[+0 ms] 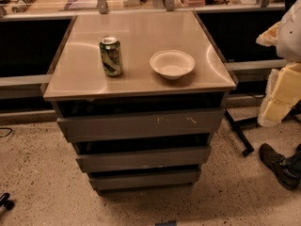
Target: Open middle drawer
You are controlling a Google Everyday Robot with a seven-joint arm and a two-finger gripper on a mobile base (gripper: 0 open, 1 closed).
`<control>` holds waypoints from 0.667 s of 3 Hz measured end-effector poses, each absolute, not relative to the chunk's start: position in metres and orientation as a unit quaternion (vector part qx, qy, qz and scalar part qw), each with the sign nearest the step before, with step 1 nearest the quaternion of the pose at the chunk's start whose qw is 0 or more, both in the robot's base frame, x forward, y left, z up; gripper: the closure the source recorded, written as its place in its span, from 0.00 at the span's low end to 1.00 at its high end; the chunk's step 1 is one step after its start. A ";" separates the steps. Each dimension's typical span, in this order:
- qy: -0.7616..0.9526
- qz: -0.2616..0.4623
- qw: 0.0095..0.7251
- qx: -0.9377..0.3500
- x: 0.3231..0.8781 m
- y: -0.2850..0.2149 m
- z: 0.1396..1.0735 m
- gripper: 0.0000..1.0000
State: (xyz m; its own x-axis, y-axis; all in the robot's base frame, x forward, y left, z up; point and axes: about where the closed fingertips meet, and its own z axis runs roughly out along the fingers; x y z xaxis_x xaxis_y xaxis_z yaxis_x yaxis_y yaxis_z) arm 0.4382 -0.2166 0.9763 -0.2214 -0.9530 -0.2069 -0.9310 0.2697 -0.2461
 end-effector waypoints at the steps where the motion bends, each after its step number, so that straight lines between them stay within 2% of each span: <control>1: 0.781 -0.035 0.159 -0.603 0.438 -0.217 0.976 0.00; 2: 0.776 -0.031 0.167 -0.607 0.441 -0.213 0.968 0.00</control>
Offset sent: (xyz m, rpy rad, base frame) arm 0.0066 0.0084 -0.0265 0.0346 -0.0009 0.0341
